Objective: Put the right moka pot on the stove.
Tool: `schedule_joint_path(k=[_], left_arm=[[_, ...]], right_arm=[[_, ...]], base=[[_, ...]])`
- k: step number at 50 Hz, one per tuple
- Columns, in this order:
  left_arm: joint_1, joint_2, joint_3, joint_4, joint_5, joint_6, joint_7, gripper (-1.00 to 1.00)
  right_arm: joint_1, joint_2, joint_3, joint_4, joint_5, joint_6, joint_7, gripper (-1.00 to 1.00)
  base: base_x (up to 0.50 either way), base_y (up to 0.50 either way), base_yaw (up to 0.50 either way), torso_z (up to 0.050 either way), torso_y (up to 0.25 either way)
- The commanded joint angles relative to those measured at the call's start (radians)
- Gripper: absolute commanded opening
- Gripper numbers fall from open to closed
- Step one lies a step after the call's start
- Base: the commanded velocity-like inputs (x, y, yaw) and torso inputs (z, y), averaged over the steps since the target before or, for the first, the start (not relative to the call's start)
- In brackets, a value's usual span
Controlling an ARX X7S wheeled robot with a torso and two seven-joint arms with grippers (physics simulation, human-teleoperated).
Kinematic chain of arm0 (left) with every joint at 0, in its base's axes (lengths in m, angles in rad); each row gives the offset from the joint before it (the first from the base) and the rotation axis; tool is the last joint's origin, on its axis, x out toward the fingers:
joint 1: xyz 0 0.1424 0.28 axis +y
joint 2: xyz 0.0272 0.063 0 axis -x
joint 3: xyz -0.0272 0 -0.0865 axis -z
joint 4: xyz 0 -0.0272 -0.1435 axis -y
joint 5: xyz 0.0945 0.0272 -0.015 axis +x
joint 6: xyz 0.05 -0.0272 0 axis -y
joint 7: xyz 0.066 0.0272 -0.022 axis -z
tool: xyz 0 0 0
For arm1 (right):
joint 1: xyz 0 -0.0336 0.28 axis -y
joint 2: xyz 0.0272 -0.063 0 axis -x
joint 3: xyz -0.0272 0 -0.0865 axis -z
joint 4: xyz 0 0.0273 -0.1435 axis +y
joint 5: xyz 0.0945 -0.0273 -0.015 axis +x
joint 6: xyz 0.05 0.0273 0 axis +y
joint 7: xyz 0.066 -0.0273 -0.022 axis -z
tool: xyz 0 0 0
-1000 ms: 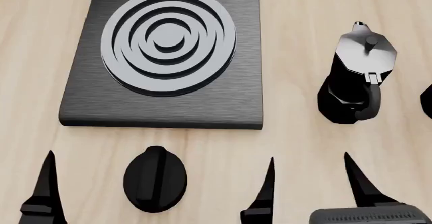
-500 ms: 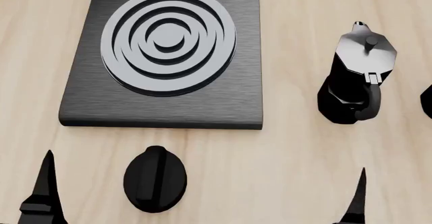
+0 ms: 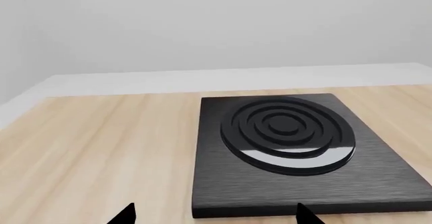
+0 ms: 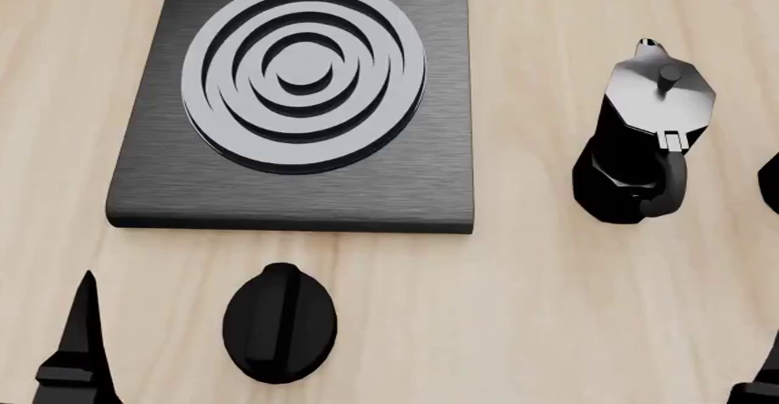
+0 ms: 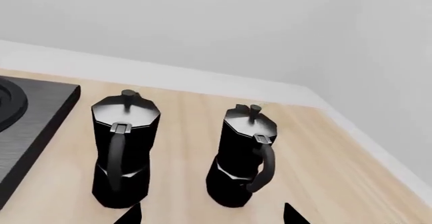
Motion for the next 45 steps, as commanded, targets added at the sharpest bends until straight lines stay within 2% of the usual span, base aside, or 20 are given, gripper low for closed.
schedule_joint_path(k=[1,7,22,28,33,37,45], left_arm=[[0.0,-0.003,0.001,-0.002,-0.002,0.005,-0.002,1.0],[0.001,-0.004,0.002,-0.002,-0.003,0.007,-0.004,1.0],[0.0,-0.006,-0.003,-0.001,-0.01,0.005,-0.015,1.0],[0.001,-0.009,0.0,0.001,-0.01,0.008,-0.015,1.0],[0.002,-0.011,0.004,0.0,-0.004,0.011,-0.016,1.0],[0.001,-0.012,0.008,-0.003,0.0,0.013,-0.017,1.0],[-0.002,-0.014,0.009,0.0,-0.004,0.008,-0.022,1.0]], right_arm=[[0.039,0.06,0.065,0.037,0.08,0.058,0.002,1.0],[0.1,0.136,0.13,0.039,0.211,0.16,0.038,1.0],[0.181,0.19,0.092,0.15,0.237,0.185,0.001,1.0],[0.267,0.218,0.004,0.224,0.234,0.189,-0.033,1.0],[0.325,0.216,-0.019,0.282,0.268,0.195,-0.057,1.0],[0.309,0.169,-0.035,0.345,0.235,0.127,-0.114,1.0],[0.34,0.171,-0.042,0.404,0.241,0.122,-0.14,1.0]], base=[[0.0,0.0,0.0,0.0,0.0],[0.0,0.0,0.0,0.0,0.0],[0.0,0.0,0.0,0.0,0.0],[0.0,0.0,0.0,0.0,0.0],[0.0,0.0,0.0,0.0,0.0],[0.0,0.0,0.0,0.0,0.0],[0.0,0.0,0.0,0.0,0.0]])
